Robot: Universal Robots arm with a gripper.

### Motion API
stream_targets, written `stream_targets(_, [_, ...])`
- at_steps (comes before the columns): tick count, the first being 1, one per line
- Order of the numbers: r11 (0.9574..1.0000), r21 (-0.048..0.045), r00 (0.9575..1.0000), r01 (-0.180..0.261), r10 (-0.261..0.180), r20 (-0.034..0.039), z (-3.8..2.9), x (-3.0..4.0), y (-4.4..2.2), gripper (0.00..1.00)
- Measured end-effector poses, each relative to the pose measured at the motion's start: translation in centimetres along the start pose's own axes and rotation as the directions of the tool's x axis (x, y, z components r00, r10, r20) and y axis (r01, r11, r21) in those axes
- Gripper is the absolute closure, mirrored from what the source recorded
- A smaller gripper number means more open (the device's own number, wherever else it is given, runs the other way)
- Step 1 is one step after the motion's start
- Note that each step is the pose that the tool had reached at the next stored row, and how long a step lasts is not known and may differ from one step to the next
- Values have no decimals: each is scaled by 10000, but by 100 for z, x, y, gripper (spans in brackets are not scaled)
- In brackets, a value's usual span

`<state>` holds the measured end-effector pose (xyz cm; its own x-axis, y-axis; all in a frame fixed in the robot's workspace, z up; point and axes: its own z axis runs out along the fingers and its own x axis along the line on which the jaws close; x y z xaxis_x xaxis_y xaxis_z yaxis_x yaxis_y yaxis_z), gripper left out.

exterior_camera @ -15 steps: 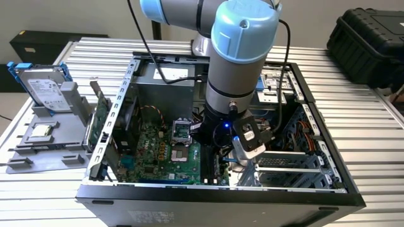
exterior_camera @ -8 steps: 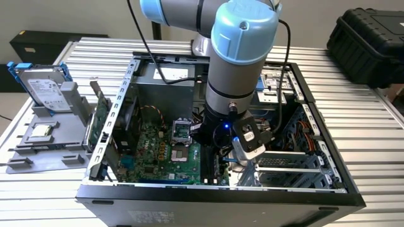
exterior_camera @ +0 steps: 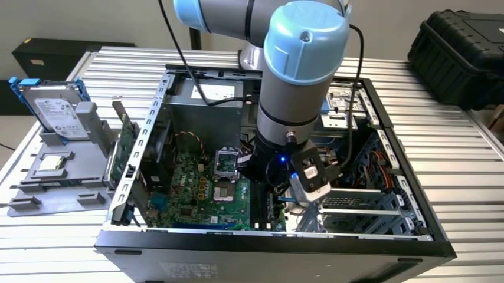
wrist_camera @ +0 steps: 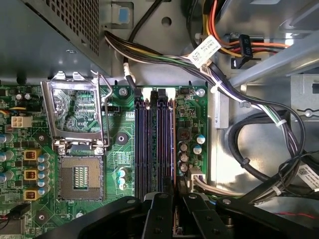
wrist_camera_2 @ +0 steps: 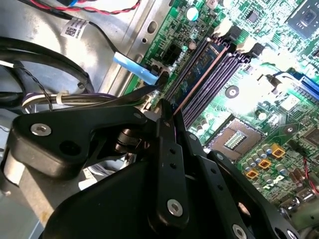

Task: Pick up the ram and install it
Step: 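Insert the ram into the slot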

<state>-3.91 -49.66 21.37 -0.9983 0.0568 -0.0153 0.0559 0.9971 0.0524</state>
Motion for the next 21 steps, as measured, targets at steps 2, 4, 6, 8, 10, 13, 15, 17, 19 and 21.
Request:
stream_targets(2, [10000, -67, 10000, -1, 1, -1, 2, -1, -5, 100])
stream_targets(4, [10000, -92, 10000, -2, 2, 0, 3, -2, -15, 100])
stream_targets(6, [10000, -85, 10000, -3, 3, -2, 2, -1, -18, 100])
stream_targets(8, [10000, -80, 10000, -1, 1, -3, 0, -2, -20, 100])
stream_targets(10, [10000, -83, 10000, -2, 2, -2, 1, -2, -22, 100])
stream_targets(13, [10000, -82, 10000, -1, 1, -2, 1, -2, -22, 100])
stream_targets(15, [10000, -82, 10000, -8, 8, -2, 1, -2, -23, 100])
stream_targets(17, [10000, -83, 10000, -15, 15, -2, 1, -2, -23, 100])
stream_targets(19, [10000, -84, 10000, -16, 16, -2, 1, -3, -23, 100])
stream_targets(21, [10000, -89, 10000, -16, 16, -1, 1, -4, -26, 100])
